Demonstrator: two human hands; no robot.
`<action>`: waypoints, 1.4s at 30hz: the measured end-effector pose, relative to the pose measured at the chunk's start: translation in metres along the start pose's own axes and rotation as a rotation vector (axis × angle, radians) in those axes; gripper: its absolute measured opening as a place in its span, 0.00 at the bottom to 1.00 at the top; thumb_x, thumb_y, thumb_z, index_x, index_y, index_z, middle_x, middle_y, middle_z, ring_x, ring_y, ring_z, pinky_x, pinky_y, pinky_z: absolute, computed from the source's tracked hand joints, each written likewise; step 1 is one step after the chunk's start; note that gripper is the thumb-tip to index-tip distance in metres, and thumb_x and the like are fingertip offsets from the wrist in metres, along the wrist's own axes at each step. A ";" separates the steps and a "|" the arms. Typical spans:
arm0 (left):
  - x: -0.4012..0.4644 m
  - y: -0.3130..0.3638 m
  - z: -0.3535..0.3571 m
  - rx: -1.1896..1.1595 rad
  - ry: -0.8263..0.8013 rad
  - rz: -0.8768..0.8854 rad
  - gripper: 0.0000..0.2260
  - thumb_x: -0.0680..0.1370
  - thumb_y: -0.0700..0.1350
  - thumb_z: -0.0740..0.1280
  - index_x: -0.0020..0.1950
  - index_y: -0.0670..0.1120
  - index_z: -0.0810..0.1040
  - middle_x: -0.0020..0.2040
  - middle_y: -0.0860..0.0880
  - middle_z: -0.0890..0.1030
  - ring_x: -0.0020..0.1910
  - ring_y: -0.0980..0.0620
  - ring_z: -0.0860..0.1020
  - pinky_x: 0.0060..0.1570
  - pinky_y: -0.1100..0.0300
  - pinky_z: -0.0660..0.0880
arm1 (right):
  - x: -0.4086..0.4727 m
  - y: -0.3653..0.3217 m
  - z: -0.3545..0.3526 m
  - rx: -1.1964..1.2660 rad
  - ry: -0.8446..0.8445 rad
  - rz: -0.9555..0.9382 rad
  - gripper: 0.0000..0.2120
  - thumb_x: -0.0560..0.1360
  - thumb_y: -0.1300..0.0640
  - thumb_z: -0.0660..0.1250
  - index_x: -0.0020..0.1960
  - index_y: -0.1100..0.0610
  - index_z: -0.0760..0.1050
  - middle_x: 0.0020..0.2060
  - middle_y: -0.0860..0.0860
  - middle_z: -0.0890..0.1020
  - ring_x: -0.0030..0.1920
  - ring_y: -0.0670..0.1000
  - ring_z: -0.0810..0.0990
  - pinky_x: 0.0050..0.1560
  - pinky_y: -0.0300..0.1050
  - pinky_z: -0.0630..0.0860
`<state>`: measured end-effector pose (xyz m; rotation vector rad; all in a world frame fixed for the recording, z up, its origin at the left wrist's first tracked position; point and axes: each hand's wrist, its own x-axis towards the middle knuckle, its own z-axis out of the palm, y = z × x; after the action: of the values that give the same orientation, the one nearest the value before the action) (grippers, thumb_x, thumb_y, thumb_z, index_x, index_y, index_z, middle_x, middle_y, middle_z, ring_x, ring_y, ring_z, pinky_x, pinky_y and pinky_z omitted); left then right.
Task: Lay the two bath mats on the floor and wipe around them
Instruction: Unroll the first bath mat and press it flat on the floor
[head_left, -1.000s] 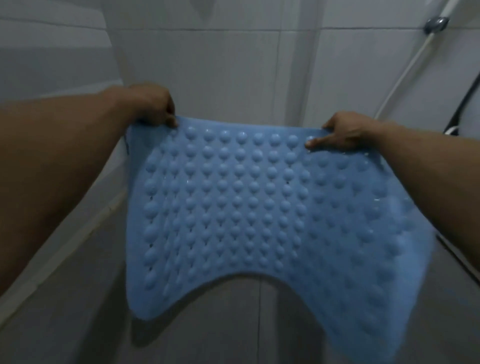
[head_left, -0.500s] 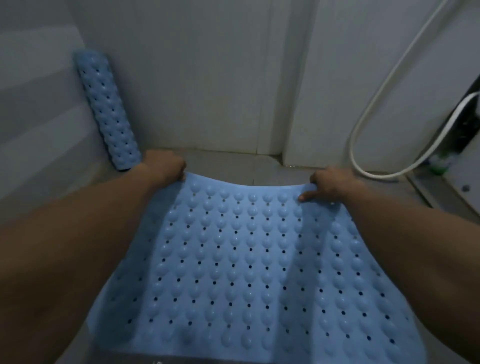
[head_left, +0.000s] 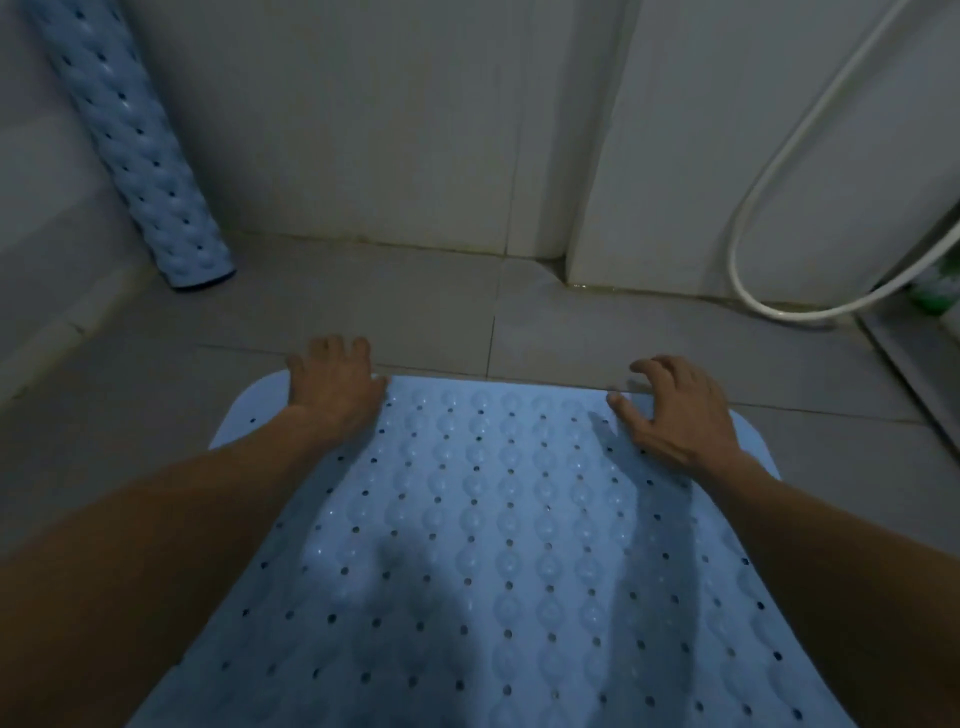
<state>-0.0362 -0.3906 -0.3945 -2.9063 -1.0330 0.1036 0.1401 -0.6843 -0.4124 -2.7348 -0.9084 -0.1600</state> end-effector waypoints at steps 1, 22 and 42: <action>-0.008 0.007 0.014 -0.050 -0.052 0.003 0.30 0.81 0.63 0.50 0.77 0.46 0.56 0.75 0.38 0.59 0.74 0.38 0.57 0.70 0.34 0.55 | -0.011 0.003 0.007 0.000 -0.007 -0.009 0.32 0.76 0.30 0.53 0.71 0.48 0.69 0.71 0.56 0.70 0.71 0.58 0.68 0.73 0.57 0.61; 0.041 0.065 0.089 -0.179 -0.092 -0.032 0.38 0.71 0.75 0.33 0.77 0.60 0.36 0.79 0.52 0.35 0.78 0.45 0.36 0.70 0.33 0.33 | 0.005 0.051 0.083 -0.037 -0.206 0.282 0.35 0.74 0.24 0.34 0.79 0.33 0.41 0.81 0.46 0.41 0.81 0.56 0.38 0.76 0.66 0.34; 0.017 0.039 0.069 -0.160 -0.306 0.116 0.36 0.74 0.73 0.39 0.77 0.58 0.35 0.78 0.51 0.32 0.77 0.49 0.34 0.73 0.40 0.33 | 0.010 0.039 0.055 -0.061 -0.429 0.301 0.35 0.77 0.27 0.38 0.80 0.37 0.38 0.80 0.49 0.35 0.80 0.59 0.33 0.75 0.68 0.33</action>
<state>-0.0047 -0.4082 -0.4669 -3.1656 -0.9465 0.5086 0.1725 -0.6939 -0.4716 -2.9755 -0.5733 0.4778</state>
